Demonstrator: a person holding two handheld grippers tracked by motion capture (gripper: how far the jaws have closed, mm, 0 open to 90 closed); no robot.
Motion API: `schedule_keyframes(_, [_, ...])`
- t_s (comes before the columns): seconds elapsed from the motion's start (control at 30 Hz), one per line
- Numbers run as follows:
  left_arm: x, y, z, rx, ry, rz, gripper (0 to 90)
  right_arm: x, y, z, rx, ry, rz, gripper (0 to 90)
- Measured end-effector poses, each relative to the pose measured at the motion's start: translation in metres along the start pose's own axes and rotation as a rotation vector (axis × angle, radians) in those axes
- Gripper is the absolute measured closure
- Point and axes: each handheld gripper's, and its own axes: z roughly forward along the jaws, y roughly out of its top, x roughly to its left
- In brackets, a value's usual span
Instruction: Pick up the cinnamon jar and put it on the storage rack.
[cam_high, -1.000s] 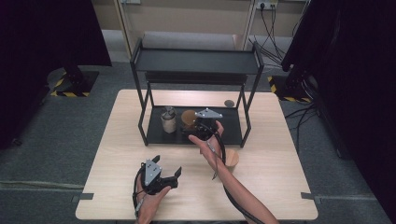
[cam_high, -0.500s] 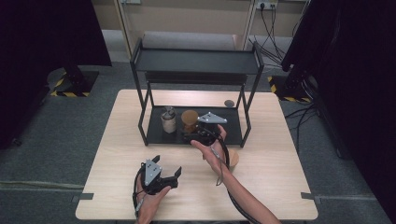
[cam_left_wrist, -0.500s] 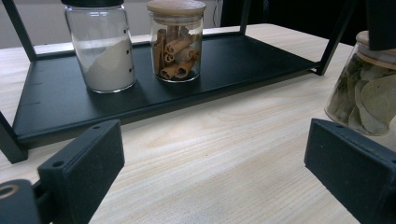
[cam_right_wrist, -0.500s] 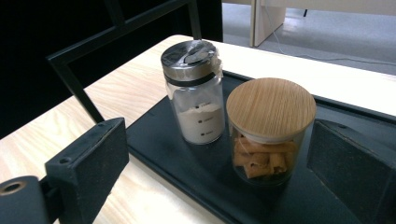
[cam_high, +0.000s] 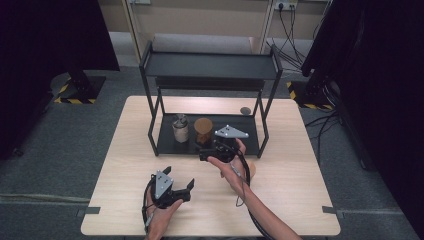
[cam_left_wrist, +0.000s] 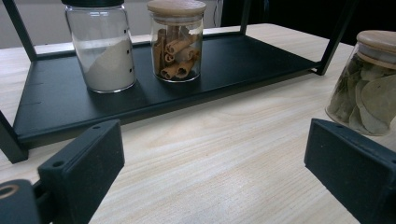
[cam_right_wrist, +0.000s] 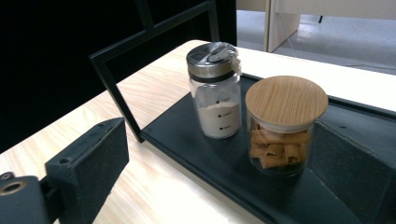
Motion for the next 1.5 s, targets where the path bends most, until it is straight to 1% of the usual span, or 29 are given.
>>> schedule_keyframes(0.63, [0.0, 0.0, 0.0, -0.001, 0.0, 0.0, 4.4, 0.003, -0.012, -0.017, -0.02, 0.043, -0.004, 5.9])
schedule_keyframes(0.97, [0.0, 0.0, 0.0, 0.0, 0.001, 0.002, 4.4, 0.001, -0.02, -0.029, -0.034, 0.069, 0.003, 5.9])
schedule_keyframes(1.3, [-0.001, 0.0, 0.0, -0.001, 0.002, 0.002, 4.4, 0.0, -0.027, -0.037, -0.042, 0.082, 0.006, 5.9])
schedule_keyframes(1.5, [-0.001, 0.0, 0.0, -0.001, 0.002, 0.003, 4.4, -0.002, -0.034, -0.046, -0.052, 0.087, 0.006, 5.9])
